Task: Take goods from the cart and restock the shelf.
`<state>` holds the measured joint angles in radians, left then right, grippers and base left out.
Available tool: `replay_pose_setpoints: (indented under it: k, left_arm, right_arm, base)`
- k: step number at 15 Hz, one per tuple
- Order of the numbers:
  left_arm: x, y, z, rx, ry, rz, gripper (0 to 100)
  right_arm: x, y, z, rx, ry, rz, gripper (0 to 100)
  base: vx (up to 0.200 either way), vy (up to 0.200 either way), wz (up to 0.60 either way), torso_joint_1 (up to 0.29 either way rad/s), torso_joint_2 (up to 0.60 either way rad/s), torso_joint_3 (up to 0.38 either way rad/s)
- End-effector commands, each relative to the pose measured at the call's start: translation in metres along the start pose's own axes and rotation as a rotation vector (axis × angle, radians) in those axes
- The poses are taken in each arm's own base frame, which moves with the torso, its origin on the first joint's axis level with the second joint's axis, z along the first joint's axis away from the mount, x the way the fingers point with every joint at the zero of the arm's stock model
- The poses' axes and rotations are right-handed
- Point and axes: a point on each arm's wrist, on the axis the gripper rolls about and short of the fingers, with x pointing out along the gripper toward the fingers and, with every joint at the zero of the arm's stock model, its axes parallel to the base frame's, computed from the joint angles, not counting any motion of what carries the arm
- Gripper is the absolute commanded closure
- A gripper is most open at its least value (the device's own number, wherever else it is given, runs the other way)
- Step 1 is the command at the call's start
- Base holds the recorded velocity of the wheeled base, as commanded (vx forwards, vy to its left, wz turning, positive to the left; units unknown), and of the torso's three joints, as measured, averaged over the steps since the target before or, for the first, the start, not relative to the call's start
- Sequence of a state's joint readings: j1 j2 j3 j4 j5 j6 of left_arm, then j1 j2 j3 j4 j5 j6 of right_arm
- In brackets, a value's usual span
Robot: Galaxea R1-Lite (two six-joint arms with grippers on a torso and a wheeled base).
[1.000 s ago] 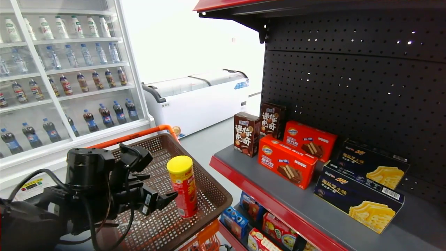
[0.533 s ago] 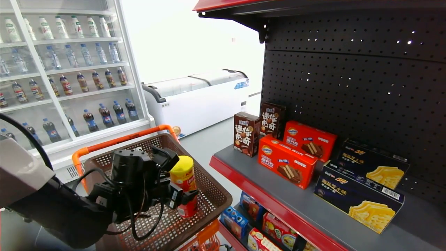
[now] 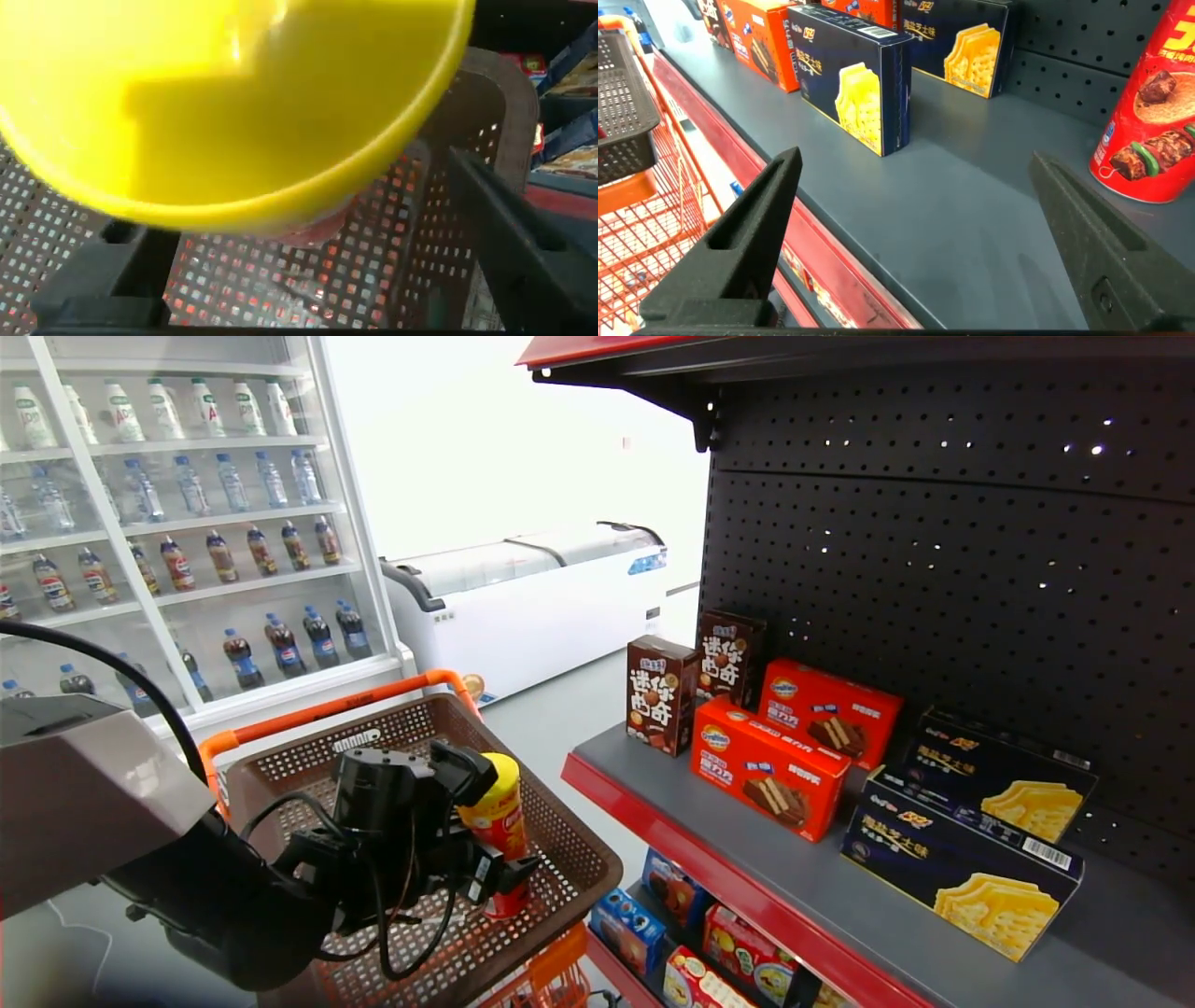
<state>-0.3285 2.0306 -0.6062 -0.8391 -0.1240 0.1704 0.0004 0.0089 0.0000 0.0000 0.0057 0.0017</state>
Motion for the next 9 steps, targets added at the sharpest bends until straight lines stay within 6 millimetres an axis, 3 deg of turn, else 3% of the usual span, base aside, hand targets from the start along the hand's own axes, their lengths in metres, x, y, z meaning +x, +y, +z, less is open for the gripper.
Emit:
replay_pose_setpoints:
  k: [1, 4, 5, 9]
  left_arm:
    - [0.004, 0.002, -0.003, 0.013, 0.012, 0.005, 0]
    - [0.009, 0.005, -0.003, 0.015, 0.004, 0.014, 0]
    - [0.009, 0.006, -0.002, 0.015, 0.000, 0.018, 100]
    - [0.007, 0.013, 0.002, 0.000, -0.003, 0.043, 100]
  right_arm:
    - [0.000, 0.000, 0.000, 0.000, 0.000, 0.000, 0]
    - [0.000, 0.000, 0.000, 0.000, 0.000, 0.001, 0]
    - [0.000, 0.000, 0.000, 0.000, 0.000, 0.000, 0]
    - [0.000, 0.000, 0.000, 0.000, 0.000, 0.000, 0]
  base:
    - [0.000, 0.000, 0.00, 0.000, 0.00, 0.000]
    - [0.000, 0.000, 0.00, 0.000, 0.00, 0.000]
    - [0.000, 0.000, 0.00, 0.000, 0.00, 0.000]
    - [0.000, 0.000, 0.00, 0.000, 0.00, 0.000]
